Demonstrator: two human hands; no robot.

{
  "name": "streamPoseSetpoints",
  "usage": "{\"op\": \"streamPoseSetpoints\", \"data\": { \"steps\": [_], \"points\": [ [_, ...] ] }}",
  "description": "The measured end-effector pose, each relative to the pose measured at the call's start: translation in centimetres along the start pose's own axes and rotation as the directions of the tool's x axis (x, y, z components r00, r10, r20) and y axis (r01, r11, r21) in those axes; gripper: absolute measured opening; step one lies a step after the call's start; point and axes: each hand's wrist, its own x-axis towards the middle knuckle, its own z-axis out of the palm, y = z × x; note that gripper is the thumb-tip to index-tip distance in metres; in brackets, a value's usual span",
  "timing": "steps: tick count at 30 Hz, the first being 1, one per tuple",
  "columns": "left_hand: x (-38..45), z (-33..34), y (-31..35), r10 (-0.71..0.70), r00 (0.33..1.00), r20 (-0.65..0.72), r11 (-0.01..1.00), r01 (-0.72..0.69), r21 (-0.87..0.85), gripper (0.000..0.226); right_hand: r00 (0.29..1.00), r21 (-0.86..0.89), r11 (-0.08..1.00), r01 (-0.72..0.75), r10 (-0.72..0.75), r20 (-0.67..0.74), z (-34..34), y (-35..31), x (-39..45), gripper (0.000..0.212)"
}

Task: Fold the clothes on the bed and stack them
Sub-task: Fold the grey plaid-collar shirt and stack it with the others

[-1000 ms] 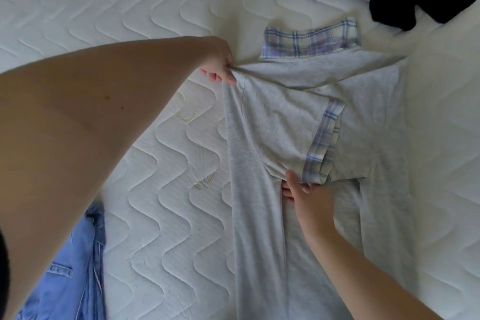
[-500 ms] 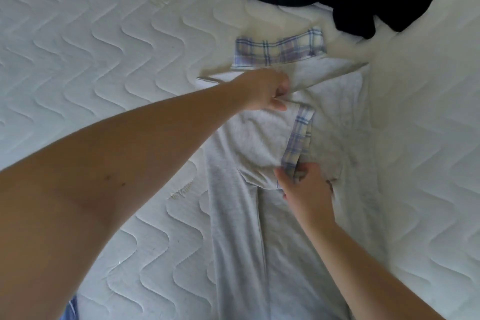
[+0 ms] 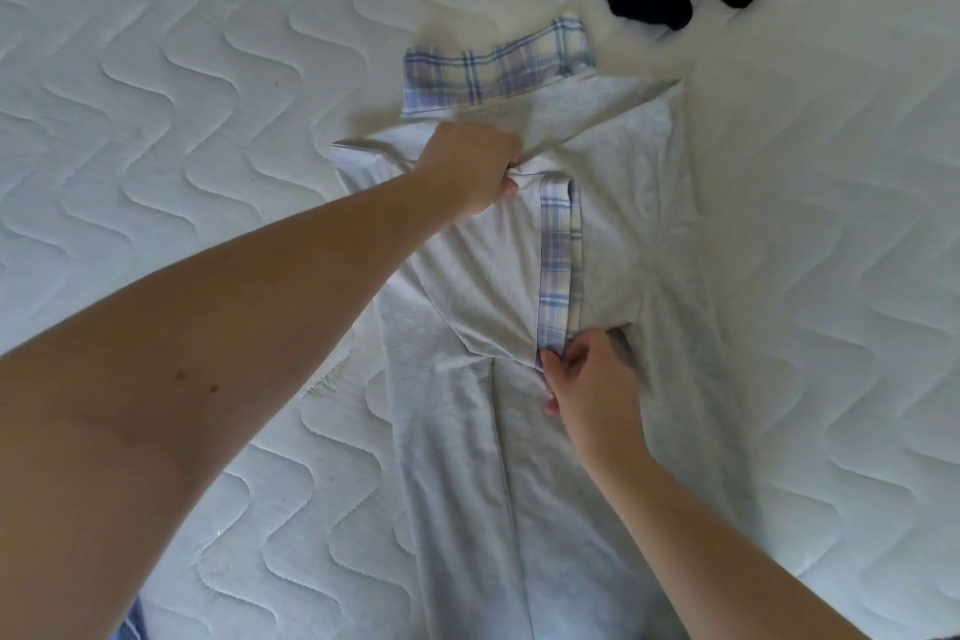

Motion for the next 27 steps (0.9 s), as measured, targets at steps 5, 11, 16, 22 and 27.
{"op": "streamPoseSetpoints", "data": {
  "steps": [5, 11, 16, 22, 27],
  "points": [
    [-1.0, 1.9, 1.5, -0.010, 0.961, -0.277, 0.997, -0.010, -0.071, 0.041, 0.989, -0.253, 0.966, 0.050, -0.084, -0.124, -1.5, -0.1, 0.1, 0.039],
    [0.3, 0.8, 3.3, -0.060, 0.997, -0.050, 0.938, 0.039, -0.345, 0.050, 0.938, -0.186, 0.937, 0.295, -0.321, -0.128, -2.1, -1.9, 0.9, 0.014],
    [1.4, -0.8, 2.6, -0.190, 0.981, 0.044, 0.928, 0.194, -0.318, 0.028, 0.966, -0.189, 0.959, 0.209, -0.233, -0.110, -1.9, -4.0, 3.1, 0.040],
    [0.7, -2.2, 0.5, -0.080, 0.973, 0.217, 0.975, 0.122, -0.185, 0.033, 0.982, -0.023, 0.983, 0.181, -0.181, -0.046, -2.4, -9.3, 9.1, 0.040],
    [0.6, -1.7, -0.9, -0.192, 0.954, 0.231, 0.978, 0.205, -0.035, 0.019, 0.949, -0.131, 0.949, 0.287, -0.300, -0.093, -2.5, -10.9, 11.0, 0.016]
  ]
}}
